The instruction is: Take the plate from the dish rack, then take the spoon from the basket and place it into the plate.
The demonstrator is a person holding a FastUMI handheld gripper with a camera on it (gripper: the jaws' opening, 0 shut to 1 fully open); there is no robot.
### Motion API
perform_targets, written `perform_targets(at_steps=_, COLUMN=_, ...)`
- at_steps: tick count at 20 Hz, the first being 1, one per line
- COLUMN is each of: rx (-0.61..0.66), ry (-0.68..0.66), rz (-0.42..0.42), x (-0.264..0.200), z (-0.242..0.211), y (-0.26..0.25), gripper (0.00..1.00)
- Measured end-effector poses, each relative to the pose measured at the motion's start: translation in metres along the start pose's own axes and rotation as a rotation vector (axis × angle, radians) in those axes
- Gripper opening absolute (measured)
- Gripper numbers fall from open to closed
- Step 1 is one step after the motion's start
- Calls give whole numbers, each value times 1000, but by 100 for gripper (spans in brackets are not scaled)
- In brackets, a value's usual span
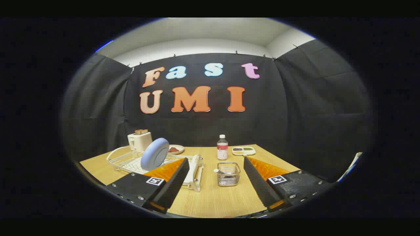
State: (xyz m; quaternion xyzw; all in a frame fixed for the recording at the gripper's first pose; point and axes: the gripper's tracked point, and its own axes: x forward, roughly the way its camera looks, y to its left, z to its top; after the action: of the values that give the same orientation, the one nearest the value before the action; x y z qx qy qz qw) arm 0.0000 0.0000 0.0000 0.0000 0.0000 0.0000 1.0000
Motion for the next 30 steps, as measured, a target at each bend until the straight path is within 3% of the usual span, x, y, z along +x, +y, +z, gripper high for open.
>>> perform_targets(at_steps=3, rx=-52, ry=-13, rz=-5, x=-1, z=0, y=1, gripper=100)
perform_targets(at_steps=21, rx=-7, ry=33, rz=1, x=0, z=-7, y=-2, gripper=100)
perform_targets(at_steps=30, rx=25, ry=121, rz=71, x=49, z=-8, y=63, gripper=100)
